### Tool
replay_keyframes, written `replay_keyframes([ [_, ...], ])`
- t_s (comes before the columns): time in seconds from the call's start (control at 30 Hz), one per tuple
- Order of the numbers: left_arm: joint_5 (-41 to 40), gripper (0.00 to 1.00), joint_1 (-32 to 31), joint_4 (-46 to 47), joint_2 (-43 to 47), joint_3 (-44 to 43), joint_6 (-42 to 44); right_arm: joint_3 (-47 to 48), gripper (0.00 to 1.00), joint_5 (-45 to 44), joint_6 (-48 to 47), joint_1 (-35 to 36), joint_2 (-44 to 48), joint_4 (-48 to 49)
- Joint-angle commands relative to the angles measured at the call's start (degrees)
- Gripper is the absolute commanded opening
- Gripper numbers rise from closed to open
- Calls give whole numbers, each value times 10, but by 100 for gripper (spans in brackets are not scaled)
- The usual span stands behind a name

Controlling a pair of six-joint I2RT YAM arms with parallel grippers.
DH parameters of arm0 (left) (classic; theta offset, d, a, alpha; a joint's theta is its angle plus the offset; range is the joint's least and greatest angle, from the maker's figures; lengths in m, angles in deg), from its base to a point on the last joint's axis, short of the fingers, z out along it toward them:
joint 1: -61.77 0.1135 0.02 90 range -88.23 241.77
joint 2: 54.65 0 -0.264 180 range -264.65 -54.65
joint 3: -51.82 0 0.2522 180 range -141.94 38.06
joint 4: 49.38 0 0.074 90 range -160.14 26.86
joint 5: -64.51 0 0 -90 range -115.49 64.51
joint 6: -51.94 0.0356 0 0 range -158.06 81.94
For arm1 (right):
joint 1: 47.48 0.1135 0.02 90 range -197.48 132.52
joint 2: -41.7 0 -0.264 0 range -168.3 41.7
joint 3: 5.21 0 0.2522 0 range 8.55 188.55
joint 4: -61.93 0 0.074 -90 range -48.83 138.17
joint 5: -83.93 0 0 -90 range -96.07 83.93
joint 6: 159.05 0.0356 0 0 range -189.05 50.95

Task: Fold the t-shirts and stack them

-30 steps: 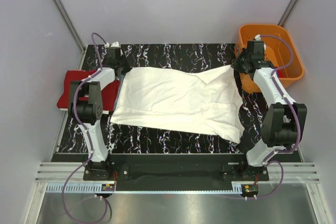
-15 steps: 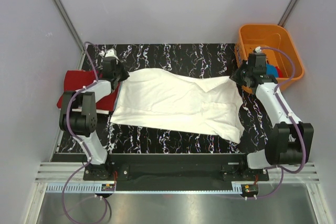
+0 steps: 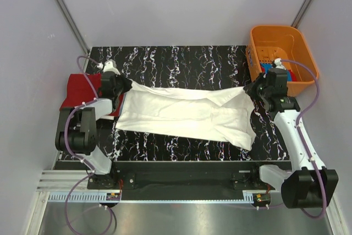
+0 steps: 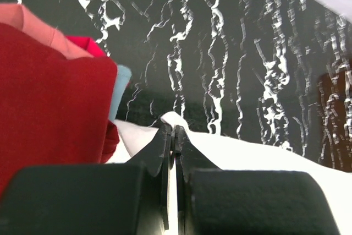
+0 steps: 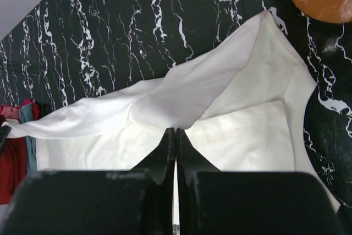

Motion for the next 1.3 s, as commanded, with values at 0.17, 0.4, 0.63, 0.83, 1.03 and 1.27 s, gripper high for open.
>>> replay_keyframes([
  [0.17, 8, 0, 6, 115, 67, 56, -1, -52, 0, 25, 11, 6, 70, -23],
  [0.4, -11, 0, 7, 129, 112, 105, -11, -65, 0, 37, 17, 7, 105, -44],
  [0.63, -25, 0, 8, 138, 142, 146, -20, -78, 0, 51, 20, 7, 141, -64],
  [0.83, -32, 0, 11, 149, 171, 184, -28, -93, 0, 65, 25, 8, 171, -79],
  [1.03, -42, 0, 12, 144, 189, 213, -43, -125, 0, 88, 32, 10, 211, -93],
  [1.27, -85, 16, 12, 167, 228, 277, -69, -177, 6, 81, 54, 9, 281, -102],
])
